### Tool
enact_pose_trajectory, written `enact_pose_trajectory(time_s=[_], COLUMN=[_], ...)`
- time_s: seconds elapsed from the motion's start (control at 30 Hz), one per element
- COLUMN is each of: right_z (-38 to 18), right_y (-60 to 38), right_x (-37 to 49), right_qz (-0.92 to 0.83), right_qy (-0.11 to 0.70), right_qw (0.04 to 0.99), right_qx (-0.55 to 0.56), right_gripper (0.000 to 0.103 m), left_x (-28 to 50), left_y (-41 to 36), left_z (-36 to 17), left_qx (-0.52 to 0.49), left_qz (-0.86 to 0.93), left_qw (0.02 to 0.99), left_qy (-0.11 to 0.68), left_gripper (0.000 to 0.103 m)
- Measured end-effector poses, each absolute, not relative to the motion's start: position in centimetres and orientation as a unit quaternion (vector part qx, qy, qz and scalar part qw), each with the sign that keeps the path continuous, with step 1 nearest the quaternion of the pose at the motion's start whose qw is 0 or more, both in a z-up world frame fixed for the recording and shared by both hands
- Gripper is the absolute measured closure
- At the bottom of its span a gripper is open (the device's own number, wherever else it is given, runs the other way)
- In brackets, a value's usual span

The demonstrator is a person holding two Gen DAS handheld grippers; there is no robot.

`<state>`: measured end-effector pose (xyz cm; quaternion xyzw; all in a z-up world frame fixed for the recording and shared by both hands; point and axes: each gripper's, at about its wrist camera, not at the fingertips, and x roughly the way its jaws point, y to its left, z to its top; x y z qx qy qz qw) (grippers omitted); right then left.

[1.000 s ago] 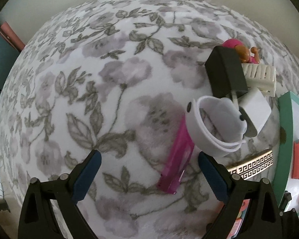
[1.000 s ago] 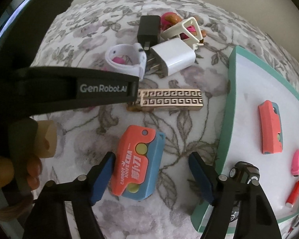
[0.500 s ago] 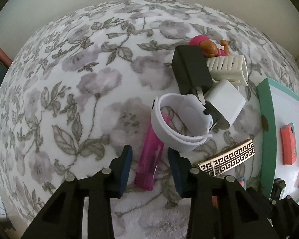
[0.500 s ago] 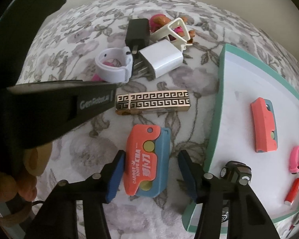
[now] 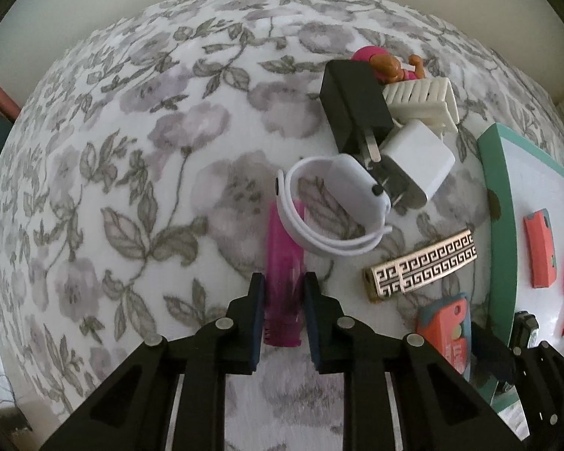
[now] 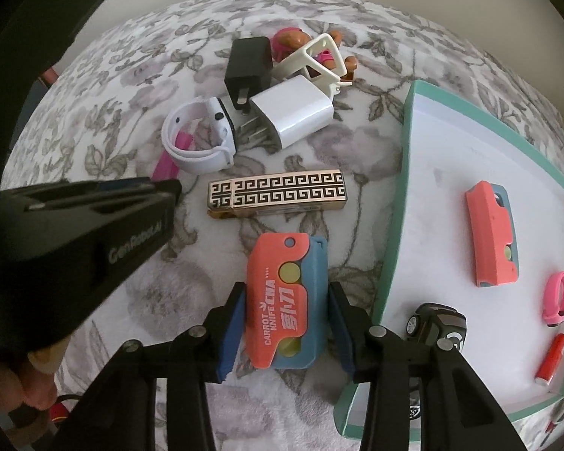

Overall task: Organize rigid objects
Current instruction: 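Grasp the pink lighter with the left tool while the right tool grasps the carrot knife, then carry the lighter with the left tool while the right tool carries the knife over the tray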

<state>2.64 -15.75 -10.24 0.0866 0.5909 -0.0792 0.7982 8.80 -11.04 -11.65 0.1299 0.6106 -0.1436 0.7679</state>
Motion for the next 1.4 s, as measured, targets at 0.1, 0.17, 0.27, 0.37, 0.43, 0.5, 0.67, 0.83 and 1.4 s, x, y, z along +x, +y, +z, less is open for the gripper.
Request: enact_pose_trajectory(time_s=[0.1, 0.17, 0.27, 0.37, 0.43, 0.5, 0.67, 0.83, 1.4], right_z=[-10.5, -10.6, -10.6, -10.6, -10.4, -9.9, -8.6, -6.4, -3.3], right_y=[-14.9, -14.4, -13.8, -13.1, -12.8, -12.5, -12.6, -12.6, -15.1], right_x=[2.3, 2.1, 1.7, 1.2, 0.7, 0.3, -0.4, -0.8, -1.1], right_qz=[-0.079, -0.077, -0.079, -0.079, -0.078, -0.08, -0.084, -0.087, -0.13], right_qy=[0.589, 0.59, 0.591, 0.592, 0.591, 0.587, 0.573, 0.547, 0.511], right_qw=[0.8, 0.8, 0.799, 0.798, 0.799, 0.802, 0.809, 0.826, 0.843], right_qx=[0.081, 0.078, 0.076, 0.081, 0.081, 0.08, 0.095, 0.102, 0.101], right_gripper=[0.058, 0.058, 0.058, 0.059, 0.059, 0.059, 0.059, 0.059, 0.059], left_x=[8.2, 7.7, 7.2, 6.8, 6.8, 6.8, 8.5, 9.2, 8.2], left_y=[-10.8, -10.2, -9.3, -7.7, -6.3, -5.2, -3.7, -2.1, -2.6], left_z=[-11.6, -11.5, -11.7, -11.7, -11.7, -11.5, -9.4, -6.2, 0.5], left_qx=[0.123, 0.121, 0.115, 0.089, 0.068, 0.053, 0.038, 0.023, -0.008], left_qz=[-0.141, -0.14, -0.137, -0.133, -0.132, -0.131, -0.124, -0.127, -0.164], left_qw=[0.763, 0.761, 0.76, 0.758, 0.756, 0.758, 0.776, 0.798, 0.844], left_qy=[0.619, 0.622, 0.625, 0.632, 0.638, 0.637, 0.617, 0.589, 0.511], left_gripper=[0.082, 0.082, 0.082, 0.082, 0.082, 0.082, 0.083, 0.084, 0.084])
